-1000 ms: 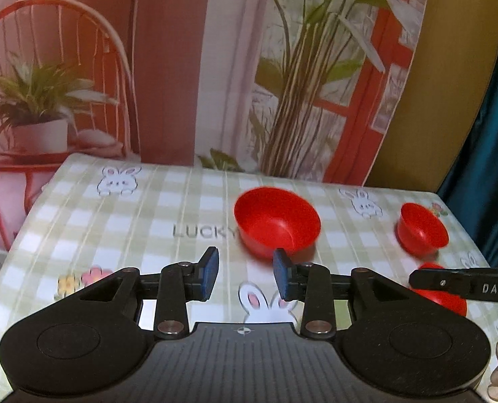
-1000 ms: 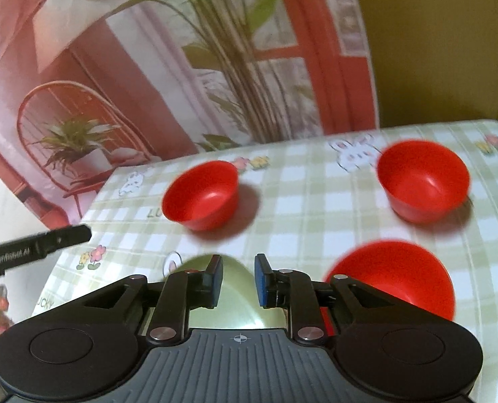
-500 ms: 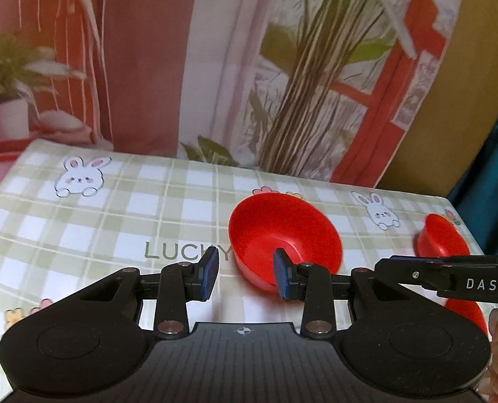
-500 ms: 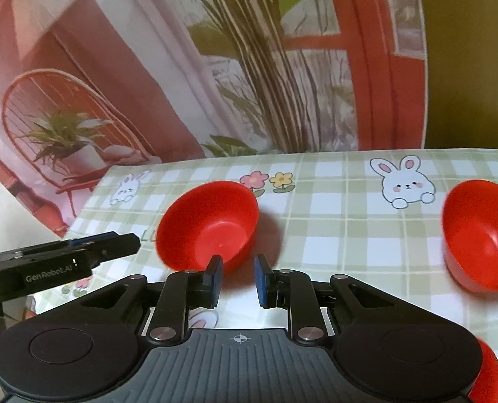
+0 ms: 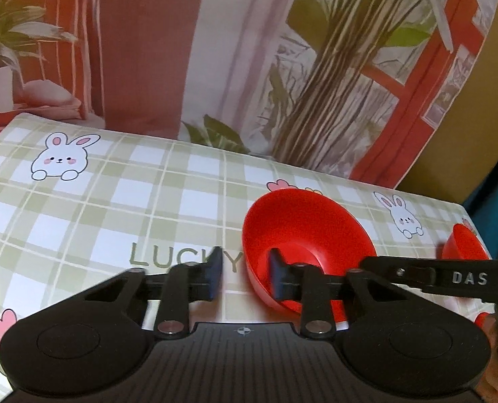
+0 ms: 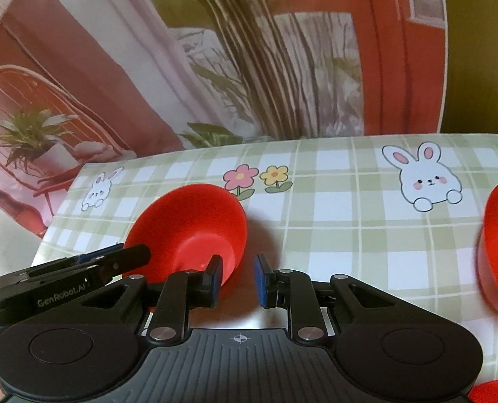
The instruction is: Organize plates and bowls
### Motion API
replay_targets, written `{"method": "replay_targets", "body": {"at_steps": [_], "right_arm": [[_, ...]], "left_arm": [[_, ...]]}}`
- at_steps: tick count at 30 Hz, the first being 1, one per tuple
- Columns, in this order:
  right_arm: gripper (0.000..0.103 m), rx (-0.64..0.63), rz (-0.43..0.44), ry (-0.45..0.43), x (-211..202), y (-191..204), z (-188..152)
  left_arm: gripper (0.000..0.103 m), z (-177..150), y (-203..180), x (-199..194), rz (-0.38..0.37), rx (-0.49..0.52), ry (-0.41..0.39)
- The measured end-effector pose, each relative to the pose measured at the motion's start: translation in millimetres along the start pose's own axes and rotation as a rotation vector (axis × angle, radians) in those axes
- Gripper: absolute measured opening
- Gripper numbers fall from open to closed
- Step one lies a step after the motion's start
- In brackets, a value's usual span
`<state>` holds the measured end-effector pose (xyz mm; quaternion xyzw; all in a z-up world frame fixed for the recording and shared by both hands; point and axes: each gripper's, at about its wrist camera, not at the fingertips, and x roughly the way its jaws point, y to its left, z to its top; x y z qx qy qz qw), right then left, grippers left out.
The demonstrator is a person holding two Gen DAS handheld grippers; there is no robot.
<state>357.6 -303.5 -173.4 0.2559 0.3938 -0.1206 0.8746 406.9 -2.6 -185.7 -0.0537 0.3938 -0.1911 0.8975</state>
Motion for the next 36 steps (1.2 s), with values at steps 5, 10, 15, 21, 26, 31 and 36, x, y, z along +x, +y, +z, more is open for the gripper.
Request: {"method": "replay_targets", "body": {"at_steps": [5,10,15,21,26,31,36], "right_arm": [[0.013,0.011,0.019,0.001,2,1,0],[0.012,0.046,0.033,-0.013,-8,0,-2],[0.012,0.076,0.05,-0.045,-31,-2,-4],[0.012,0.1,0.054,-0.098,-66,-7,-8],[0.012,0.094,0.054,-0.157,-99,-12,-10],[0.012,0.064,0.046,-0.196,-130,-18,-16],[0.012,0.054,0.036,-0.23,-158,-31,-29]], "left_arm": [[0.013,-1,-5,0,-0.005,0.028,-0.005],[0.013,-1,-9,-8,0.002,0.053,-0.011],[0.013,3,-20,-25,-0.005,0.079,-0.026],[0.013,6,-43,-48,-0.006,0.129,-0.051],[0.014,6,-65,-67,-0.005,0.158,-0.069],[0.014,3,-86,-86,-0.015,0.17,-0.097],[0.014,-7,-110,-100,-0.023,0.186,-0.107]]}}
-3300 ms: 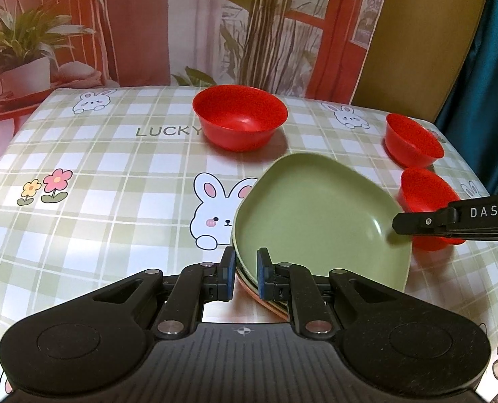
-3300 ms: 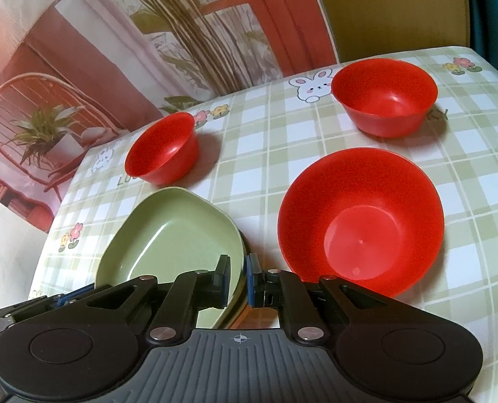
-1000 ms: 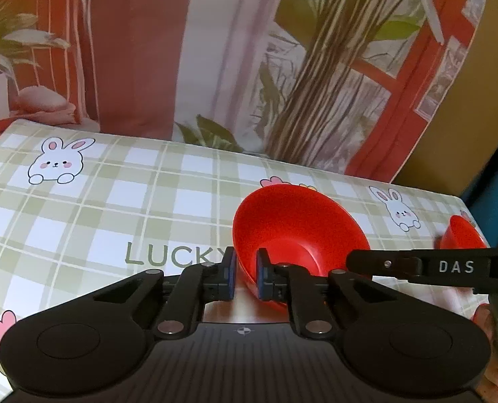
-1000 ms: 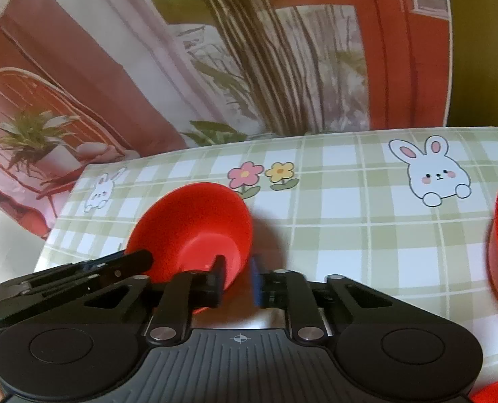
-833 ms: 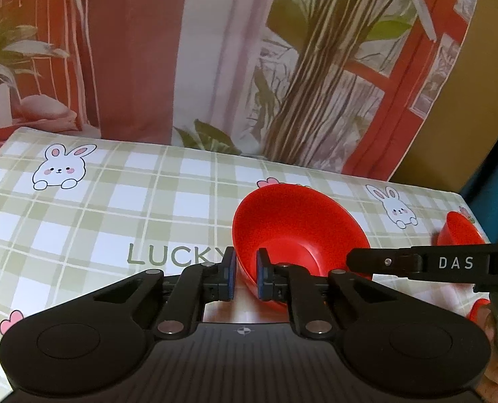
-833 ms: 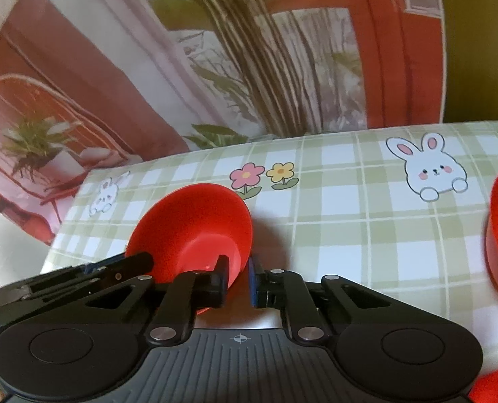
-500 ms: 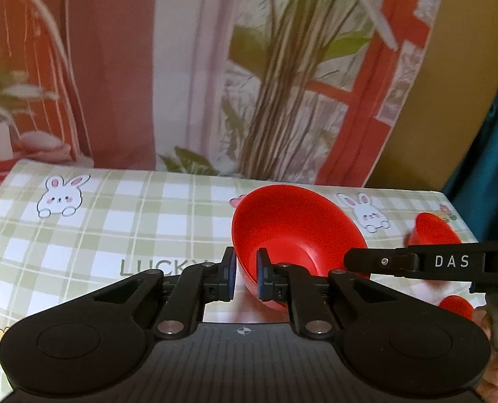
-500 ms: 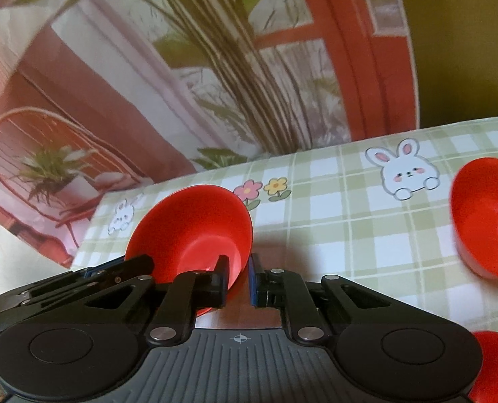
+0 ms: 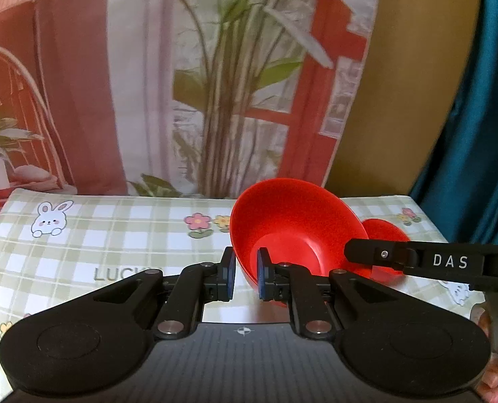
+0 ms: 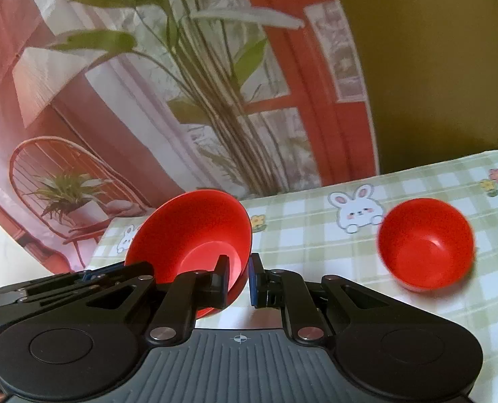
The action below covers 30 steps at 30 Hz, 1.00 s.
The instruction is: Organize plates and bowls
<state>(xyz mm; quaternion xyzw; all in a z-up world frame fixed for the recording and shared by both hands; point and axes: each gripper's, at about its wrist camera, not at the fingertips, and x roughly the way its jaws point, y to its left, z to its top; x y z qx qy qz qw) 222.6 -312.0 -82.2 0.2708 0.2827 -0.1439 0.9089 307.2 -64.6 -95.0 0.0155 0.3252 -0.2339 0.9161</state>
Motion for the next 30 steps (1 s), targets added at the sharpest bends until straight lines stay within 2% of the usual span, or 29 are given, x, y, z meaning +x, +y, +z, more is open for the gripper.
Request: {"method": "replay_targets", "body": {"at_steps": [17,21,30], "right_arm": [[0.013,0.123,-0.067,-0.046,-68,-91,-59],[0.013,0.192,-0.076,-0.053,-72,-111,-72],[0.013,0.232,-0.075,-0.022,-68,-135,-90]], "left_arm": [[0.014,-33,-83,0,-0.112,0.038,0.07],[0.014,-43,-98,11,-0.117,0.075,0.111],[0.014,-57,-111,30,-0.107,0.103,0.171]]}}
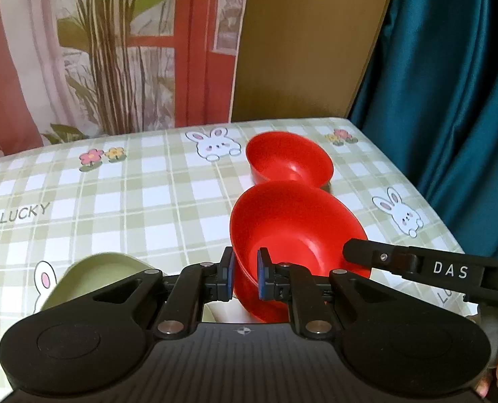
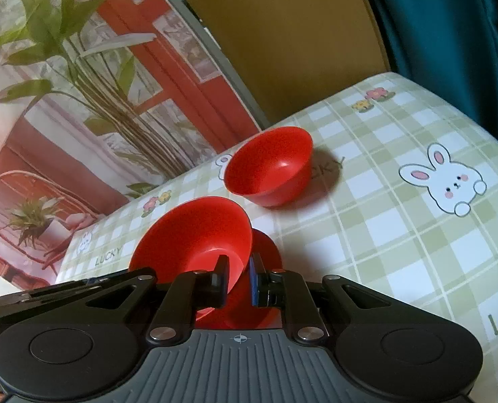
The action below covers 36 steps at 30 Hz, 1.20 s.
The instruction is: Organize plates and bowls
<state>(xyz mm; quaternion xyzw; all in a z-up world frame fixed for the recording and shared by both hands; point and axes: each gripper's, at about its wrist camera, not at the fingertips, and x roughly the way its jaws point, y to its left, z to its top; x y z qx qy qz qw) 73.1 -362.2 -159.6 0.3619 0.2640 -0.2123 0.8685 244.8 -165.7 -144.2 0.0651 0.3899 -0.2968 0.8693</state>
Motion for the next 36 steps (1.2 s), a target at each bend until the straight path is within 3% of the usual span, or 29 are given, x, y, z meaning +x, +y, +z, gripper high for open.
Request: {"method": "replay_targets", "body": {"at_steps": [21,22,25,36], "right_arm": [[0.013,-0.046,-0.041,0.004,4,-7,-5],[0.014,-0.046,-0.043,0.002,4,-7,-5],[0.016,-0.053,-0.051,-0.004,2,-8,-4],[0.017,-0.179,-0.086,-0.094,-2,-1,27]], "left_arm": [[0.017,-5,-6,14,0.02,0.019,0.045],[0.018,-5,-7,14,0.026,0.018,0.044],[0.036,-5,-4,14,0.033,0.005,0.04],[0.039,30,5,6,-0.026,-0.052,-0.08]]}}
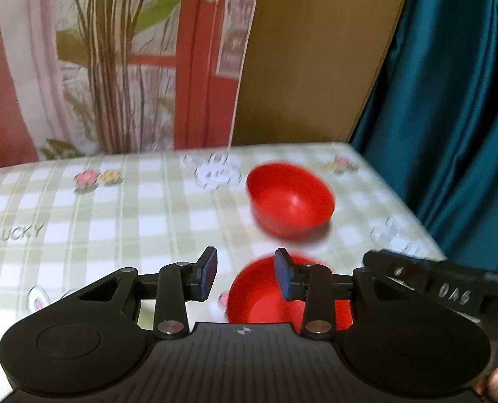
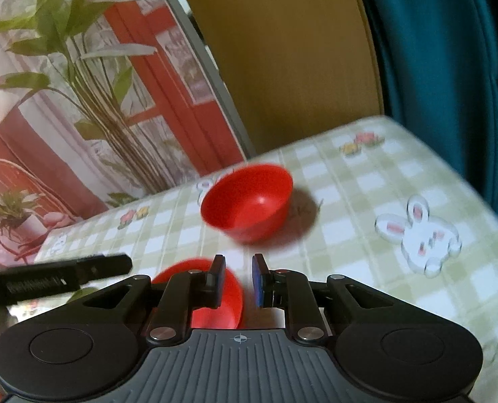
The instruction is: Organize plates and bowls
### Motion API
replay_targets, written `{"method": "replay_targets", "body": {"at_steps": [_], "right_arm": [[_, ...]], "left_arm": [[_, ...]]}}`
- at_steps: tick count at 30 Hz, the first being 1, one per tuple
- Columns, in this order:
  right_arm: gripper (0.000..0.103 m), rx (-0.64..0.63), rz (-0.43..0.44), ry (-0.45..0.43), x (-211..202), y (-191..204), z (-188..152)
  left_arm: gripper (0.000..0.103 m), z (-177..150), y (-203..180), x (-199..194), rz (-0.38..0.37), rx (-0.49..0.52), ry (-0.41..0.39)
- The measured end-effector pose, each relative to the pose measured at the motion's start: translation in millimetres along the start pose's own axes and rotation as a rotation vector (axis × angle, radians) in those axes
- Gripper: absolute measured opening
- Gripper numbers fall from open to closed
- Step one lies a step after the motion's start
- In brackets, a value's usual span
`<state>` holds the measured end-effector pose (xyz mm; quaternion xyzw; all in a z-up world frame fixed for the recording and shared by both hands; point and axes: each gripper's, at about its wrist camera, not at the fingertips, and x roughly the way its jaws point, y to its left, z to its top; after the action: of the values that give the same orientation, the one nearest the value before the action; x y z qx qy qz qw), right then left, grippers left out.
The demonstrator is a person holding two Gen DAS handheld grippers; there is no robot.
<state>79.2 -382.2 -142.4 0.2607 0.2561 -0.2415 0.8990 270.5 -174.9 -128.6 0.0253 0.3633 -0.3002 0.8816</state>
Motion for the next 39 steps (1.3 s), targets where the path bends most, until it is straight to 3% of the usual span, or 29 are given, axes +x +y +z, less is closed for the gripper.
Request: {"method": "replay_targets", "body": {"at_steps": [6,17,26,28,30,39], "right_arm": [[0.022,-0.037,-0.01,-0.073,18,-17,23],[0.022,0.024,-0.018,-0.027,86,-48,39],[0.02,0.043,-0.002,0.001,110,-52,39],[0.018,0.053,0.008,-0.003,110,-52,39],[0.015,0.056,0.004,-0.006,109,-51,39],[0.012,0.081,0.009,-0.01,100,-48,37]], "left_arm": [[0.039,21,-4,23,-0.034,-0.032,-0.043],[0.039,23,-1,84,-0.057,-0.062,0.009],[0.038,25,-2,117,-0.07,-0.076,0.063],[0.036,24,0,119,-0.07,-0.084,0.067],[0.019,22,0,120,-0.071,-0.08,0.067],[0.017,21,-1,113,-0.058,-0.059,0.056]]}}
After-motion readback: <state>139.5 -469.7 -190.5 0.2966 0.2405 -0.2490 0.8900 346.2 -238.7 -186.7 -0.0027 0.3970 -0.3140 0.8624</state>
